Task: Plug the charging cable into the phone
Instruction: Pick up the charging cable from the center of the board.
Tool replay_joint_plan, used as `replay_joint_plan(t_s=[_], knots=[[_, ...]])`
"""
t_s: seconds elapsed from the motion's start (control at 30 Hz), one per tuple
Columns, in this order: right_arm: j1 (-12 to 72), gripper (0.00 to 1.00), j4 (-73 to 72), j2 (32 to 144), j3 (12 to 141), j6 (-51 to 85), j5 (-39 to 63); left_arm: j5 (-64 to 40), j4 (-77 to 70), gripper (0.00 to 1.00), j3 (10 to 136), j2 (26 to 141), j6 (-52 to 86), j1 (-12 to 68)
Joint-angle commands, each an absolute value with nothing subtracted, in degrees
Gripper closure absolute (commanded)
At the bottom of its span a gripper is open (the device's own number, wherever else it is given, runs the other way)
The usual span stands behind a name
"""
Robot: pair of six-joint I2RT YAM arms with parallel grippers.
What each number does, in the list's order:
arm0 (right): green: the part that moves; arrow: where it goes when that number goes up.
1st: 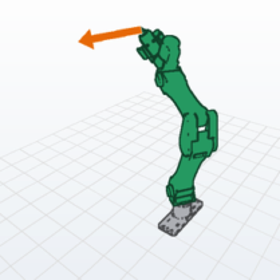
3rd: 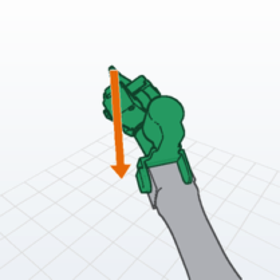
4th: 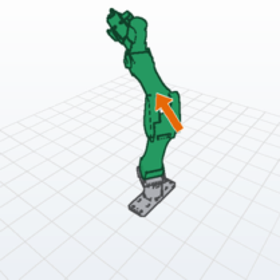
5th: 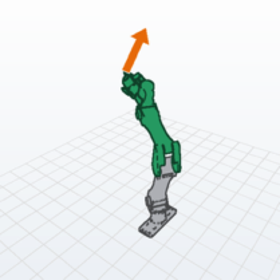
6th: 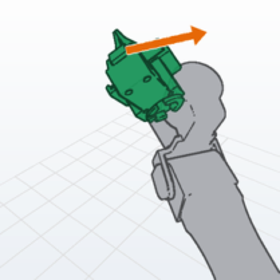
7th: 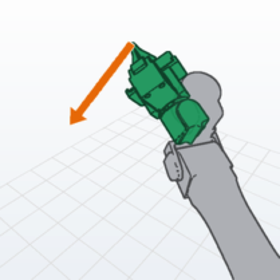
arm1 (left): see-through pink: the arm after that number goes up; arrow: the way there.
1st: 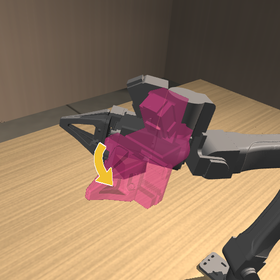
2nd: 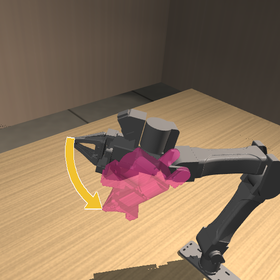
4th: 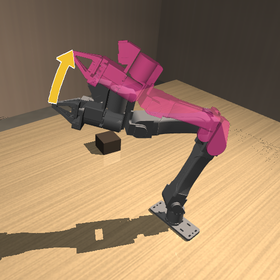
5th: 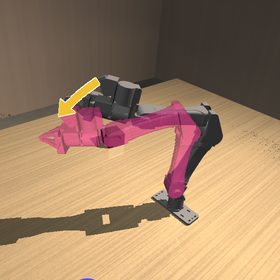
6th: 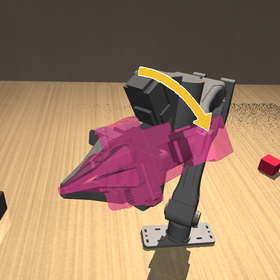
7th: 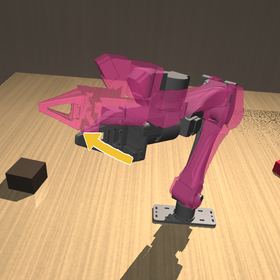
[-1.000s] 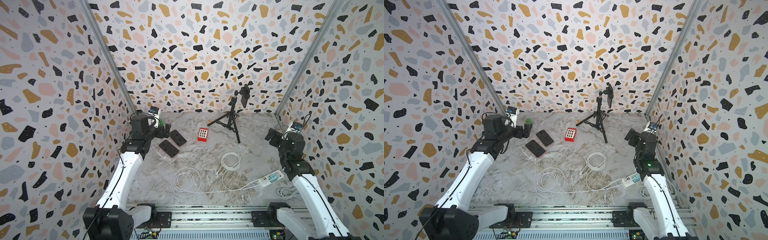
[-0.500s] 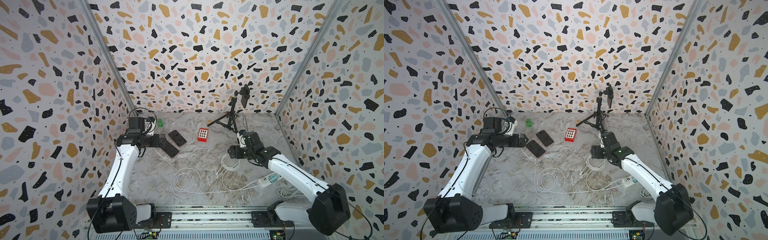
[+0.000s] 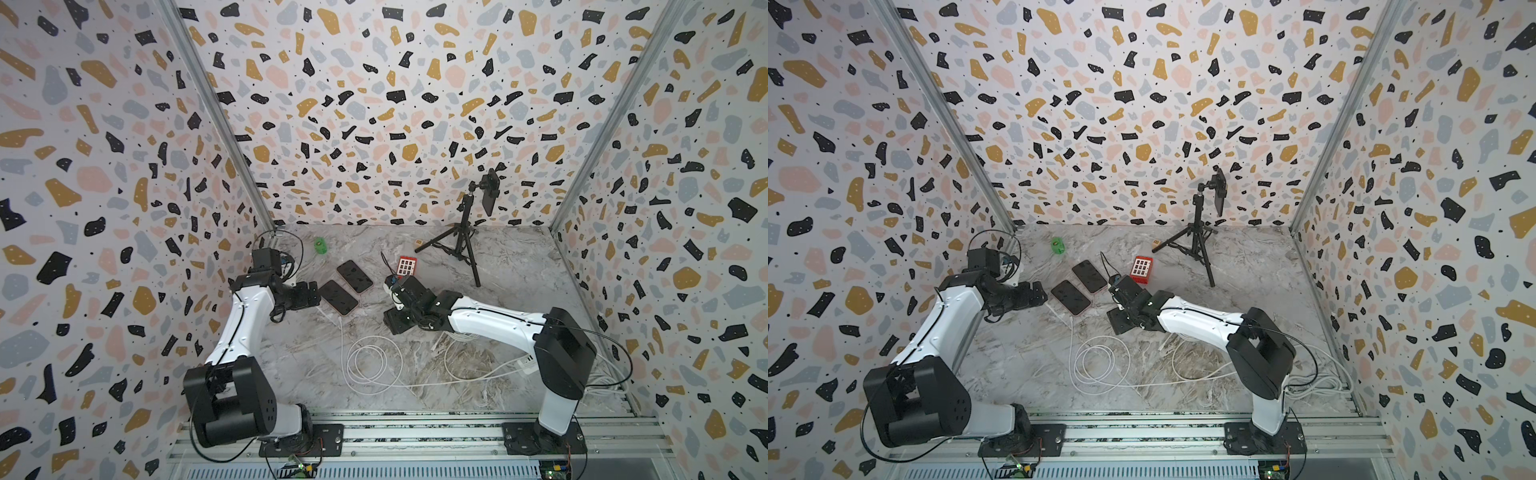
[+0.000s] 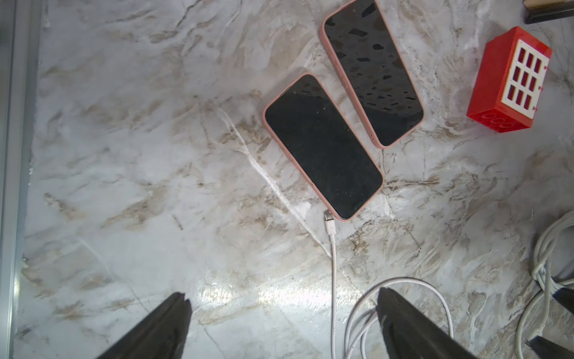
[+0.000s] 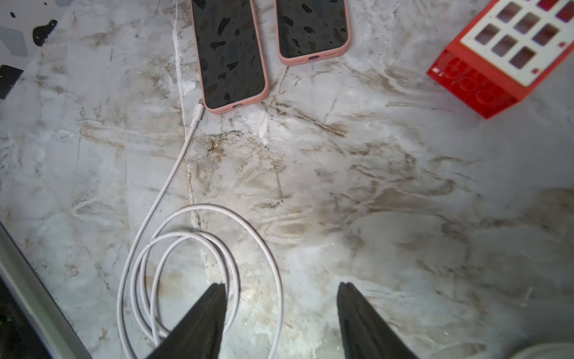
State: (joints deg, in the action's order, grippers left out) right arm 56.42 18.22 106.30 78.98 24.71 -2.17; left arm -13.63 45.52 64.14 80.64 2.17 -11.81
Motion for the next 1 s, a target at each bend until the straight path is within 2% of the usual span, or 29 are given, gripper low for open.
replay_joint_plan(t_s=[0.0, 0.13, 0.27, 0.47, 0.63, 0.9, 0.97], knots=[[58.6, 0.39, 17.5, 108.2, 83.1, 27.1, -8.7, -13.1, 48.8, 0.03, 61.8, 81.9, 3.3, -12.0], [64.8, 0.50, 16.2, 114.5, 88.0, 25.0, -18.6, -13.0, 47.8, 0.03, 61.5, 81.7, 2.9, -15.3], [67.4, 0.51, 18.0, 122.3, 97.2, 25.3, -23.5, -11.7, 49.0, 0.03, 63.8, 82.4, 2.6, -17.7], [68.3, 0.47, 20.2, 132.6, 110.0, 27.4, -23.4, -14.8, 48.4, 0.03, 64.8, 82.3, 2.6, -22.4], [68.4, 0.51, 22.5, 138.4, 117.3, 30.3, -24.4, -17.3, 48.9, 0.03, 65.3, 83.4, 1.3, -25.9], [68.4, 0.53, 25.5, 144.5, 122.3, 34.4, -22.7, -16.2, 47.6, 0.03, 63.1, 81.4, -1.3, -27.0], [68.4, 0.57, 27.4, 146.8, 123.8, 35.3, -22.6, -16.3, 47.4, 0.03, 63.0, 81.5, -1.4, -27.2]])
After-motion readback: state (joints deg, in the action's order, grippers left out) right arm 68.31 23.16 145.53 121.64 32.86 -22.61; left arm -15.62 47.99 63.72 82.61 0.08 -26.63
